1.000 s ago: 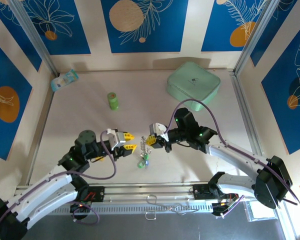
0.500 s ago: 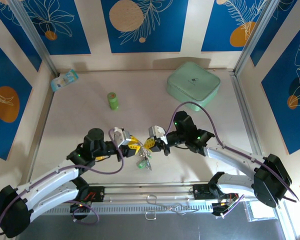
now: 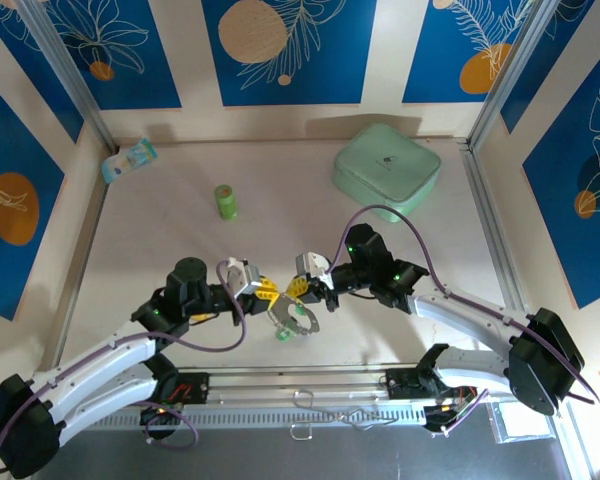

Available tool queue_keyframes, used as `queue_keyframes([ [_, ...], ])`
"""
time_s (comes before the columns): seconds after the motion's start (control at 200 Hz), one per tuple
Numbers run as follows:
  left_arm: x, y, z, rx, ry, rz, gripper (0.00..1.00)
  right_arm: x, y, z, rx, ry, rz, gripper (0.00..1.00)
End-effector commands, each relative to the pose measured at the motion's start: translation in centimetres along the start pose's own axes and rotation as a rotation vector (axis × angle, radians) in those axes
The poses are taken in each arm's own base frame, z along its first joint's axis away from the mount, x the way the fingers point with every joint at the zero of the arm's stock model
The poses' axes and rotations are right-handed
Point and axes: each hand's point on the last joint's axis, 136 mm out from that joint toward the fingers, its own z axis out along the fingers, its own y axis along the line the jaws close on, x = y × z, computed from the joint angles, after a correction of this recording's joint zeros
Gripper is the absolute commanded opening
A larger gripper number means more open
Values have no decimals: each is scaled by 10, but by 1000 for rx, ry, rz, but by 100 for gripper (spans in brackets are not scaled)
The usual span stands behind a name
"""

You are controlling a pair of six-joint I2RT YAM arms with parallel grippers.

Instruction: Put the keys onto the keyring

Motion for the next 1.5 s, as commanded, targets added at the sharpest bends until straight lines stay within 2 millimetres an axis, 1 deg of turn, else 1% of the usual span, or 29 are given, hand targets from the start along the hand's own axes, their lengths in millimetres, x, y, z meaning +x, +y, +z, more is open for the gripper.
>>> queue_keyframes([
  [0.0,0,1,-3,-12,30,24,16,-7,1,-4,16,-5,-40,0],
  [0.115,0,0,-3,-9,35,19,12,-5,-1,-4,26,5,-37,0],
  [0.24,-3,-2,-5,-3,24,19,12,-6,-2,-6,36,9,-39,0],
  [0.465,-9,-15,-2,89,1,2,13,-13,3,-7,24,-8,-43,0],
  [0.555,-13,-16,-3,89,-8,-1,7,-11,-2,-9,56,8,-47,0],
  [0.635,-11,-17,-5,85,3,-13,5,-11,-5,-10,75,14,-47,0],
  [0.74,-4,-19,-4,94,33,-41,4,-14,-2,-10,59,2,-39,0],
  [0.815,-6,-22,-1,120,23,-48,3,-17,1,-9,43,-12,-37,0],
  [0.9,-9,-22,5,133,11,-52,5,-18,5,-6,25,-20,-28,0],
  [1.0,-16,-18,9,122,-26,-47,15,-15,8,-3,14,-11,-20,0],
  [1.135,-22,-17,10,122,-60,-37,17,-12,10,1,11,-1,-15,0],
  [1.3,-21,-19,11,129,-57,-34,18,-15,10,5,6,-8,-14,0],
  [1.36,-21,-19,11,128,-53,-32,16,-16,10,6,5,-12,-13,0],
  [1.49,-19,-19,11,125,-42,-23,2,-15,11,9,-3,-10,-4,0],
])
